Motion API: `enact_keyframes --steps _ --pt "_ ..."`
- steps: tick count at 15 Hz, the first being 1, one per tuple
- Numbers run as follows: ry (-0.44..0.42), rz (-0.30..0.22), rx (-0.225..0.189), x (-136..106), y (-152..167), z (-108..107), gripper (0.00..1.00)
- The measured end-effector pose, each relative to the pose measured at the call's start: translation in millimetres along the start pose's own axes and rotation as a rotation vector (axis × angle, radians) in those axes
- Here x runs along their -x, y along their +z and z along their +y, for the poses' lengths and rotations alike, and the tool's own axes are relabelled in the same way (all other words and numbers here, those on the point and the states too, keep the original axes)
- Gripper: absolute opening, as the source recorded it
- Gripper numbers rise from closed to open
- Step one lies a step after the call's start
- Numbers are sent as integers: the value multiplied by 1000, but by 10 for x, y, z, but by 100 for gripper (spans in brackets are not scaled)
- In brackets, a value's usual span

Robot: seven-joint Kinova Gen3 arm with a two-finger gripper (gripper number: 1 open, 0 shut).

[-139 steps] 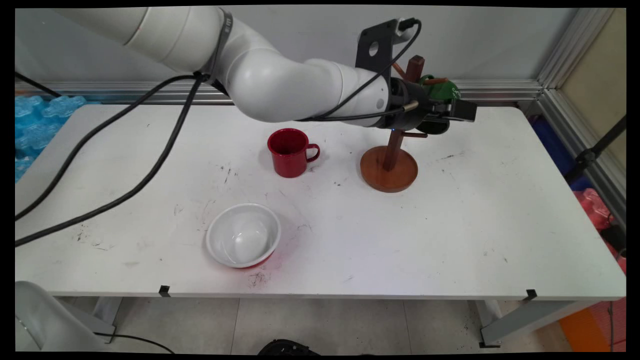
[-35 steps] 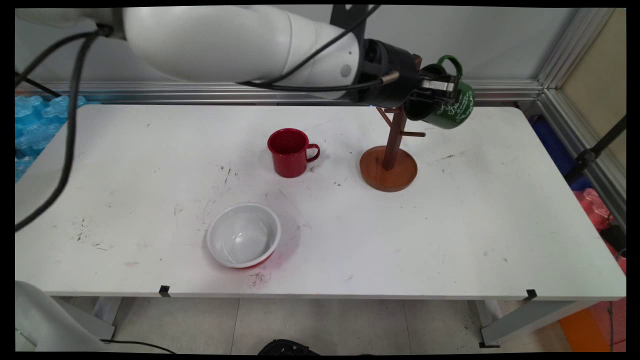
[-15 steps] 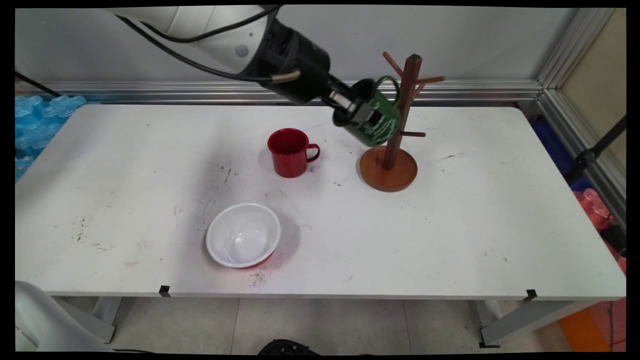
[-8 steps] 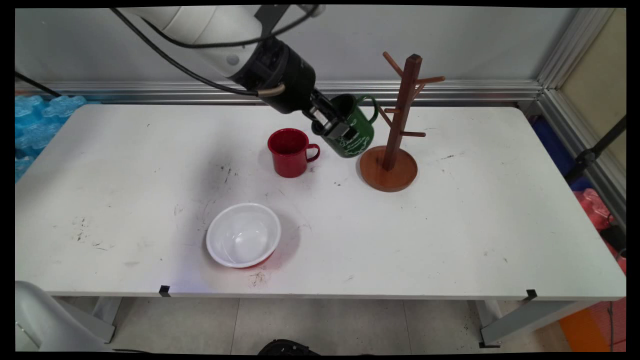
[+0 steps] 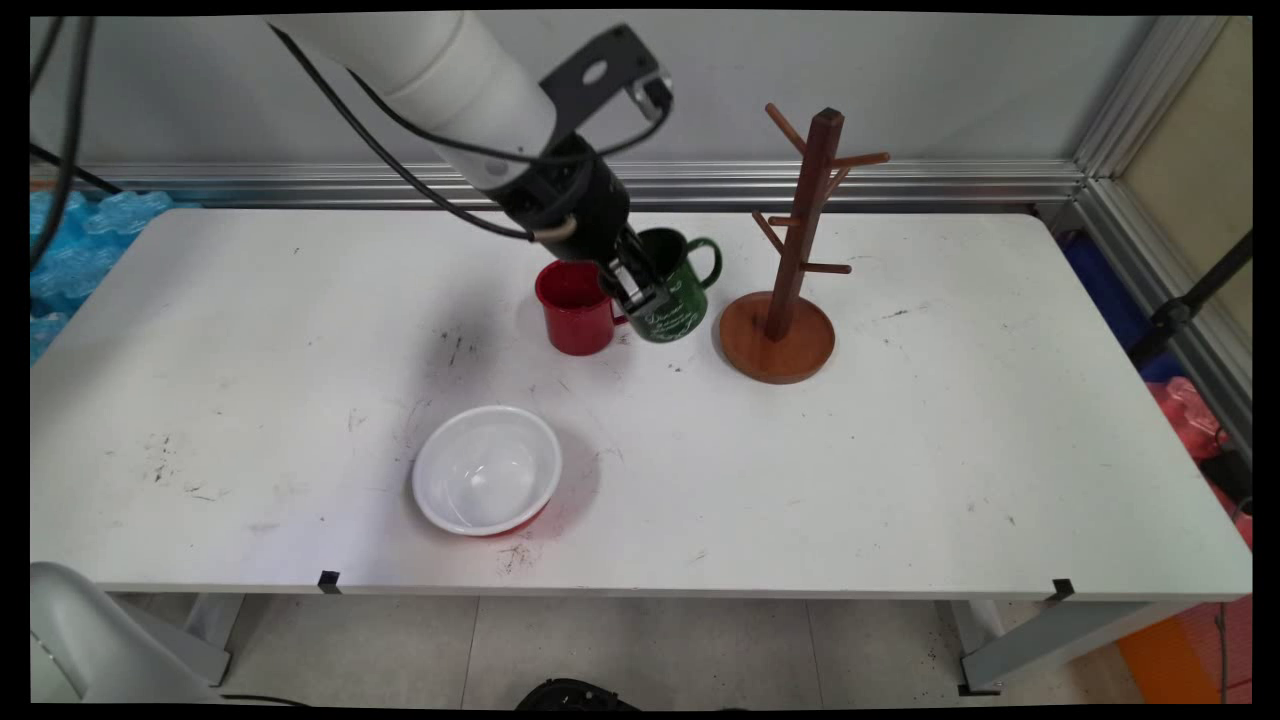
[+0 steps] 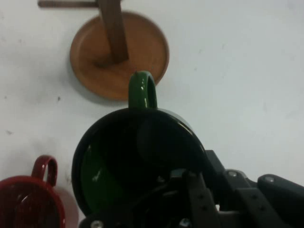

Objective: Place the picked object on the table

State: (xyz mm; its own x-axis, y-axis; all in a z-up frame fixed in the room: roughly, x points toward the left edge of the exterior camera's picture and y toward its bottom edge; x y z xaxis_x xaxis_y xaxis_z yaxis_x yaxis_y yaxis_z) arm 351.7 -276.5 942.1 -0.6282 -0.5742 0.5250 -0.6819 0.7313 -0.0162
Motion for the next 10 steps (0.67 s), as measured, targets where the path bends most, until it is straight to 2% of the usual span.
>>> enact_keyframes --steps 10 --pt "53 -162 -39 141 605 137 0"
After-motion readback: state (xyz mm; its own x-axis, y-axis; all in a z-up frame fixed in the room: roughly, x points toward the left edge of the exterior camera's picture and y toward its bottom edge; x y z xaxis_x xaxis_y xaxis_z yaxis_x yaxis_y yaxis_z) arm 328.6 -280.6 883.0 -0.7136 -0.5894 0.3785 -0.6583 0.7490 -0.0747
